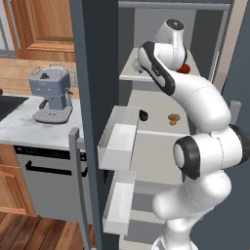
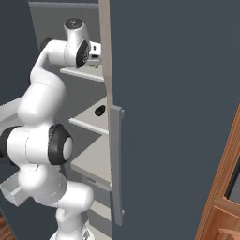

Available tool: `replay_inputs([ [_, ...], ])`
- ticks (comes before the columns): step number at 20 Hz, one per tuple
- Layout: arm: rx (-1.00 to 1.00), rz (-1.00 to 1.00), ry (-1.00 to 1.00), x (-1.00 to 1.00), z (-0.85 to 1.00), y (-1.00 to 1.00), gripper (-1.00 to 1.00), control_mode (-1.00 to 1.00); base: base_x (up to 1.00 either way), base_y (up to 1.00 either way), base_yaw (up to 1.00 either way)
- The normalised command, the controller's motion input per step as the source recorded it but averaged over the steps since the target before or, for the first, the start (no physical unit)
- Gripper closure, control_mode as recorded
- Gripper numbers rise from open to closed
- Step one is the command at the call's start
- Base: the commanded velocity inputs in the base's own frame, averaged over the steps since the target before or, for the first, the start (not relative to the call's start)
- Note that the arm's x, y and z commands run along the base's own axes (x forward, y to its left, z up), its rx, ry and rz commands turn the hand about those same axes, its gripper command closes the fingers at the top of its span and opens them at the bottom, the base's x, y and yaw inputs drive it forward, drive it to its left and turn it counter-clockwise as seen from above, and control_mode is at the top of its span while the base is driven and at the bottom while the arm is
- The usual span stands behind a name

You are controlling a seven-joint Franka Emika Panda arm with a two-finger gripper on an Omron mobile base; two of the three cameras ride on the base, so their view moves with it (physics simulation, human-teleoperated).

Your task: Take the orange and bell pepper from the highest rack and move them to the second highest rack where the mushroom and eggplant are located, to maximize freezer space. Close the freezer door after rearranging.

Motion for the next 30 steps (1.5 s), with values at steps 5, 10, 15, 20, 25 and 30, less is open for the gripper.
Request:
replay_inputs([
  [5, 0.00, 0.00, 0.00, 0.37, 0.00, 0.00, -1.00, -1.00, 0.00, 0.00, 0.00],
  [10, 0.00, 0.00, 0.00, 0.36, 0.00, 0.00, -1.00, -1.00, 0.00, 0.00, 0.00],
  [15, 0.00, 0.00, 0.00, 0.34, 0.00, 0.00, -1.00, -1.00, 0.00, 0.00, 0.00],
  [20, 0.00, 0.00, 0.00, 0.32, 0.00, 0.00, -1.00, -1.00, 0.00, 0.00, 0.00],
  [25, 0.00, 0.00, 0.00, 0.23, -0.02, 0.00, -1.00, -1.00, 0.00, 0.00, 0.00],
  [30, -0.03, 0.00, 0.00, 0.10, -0.07, 0.02, 1.00, -1.00, 0.00, 0.00, 0.00],
])
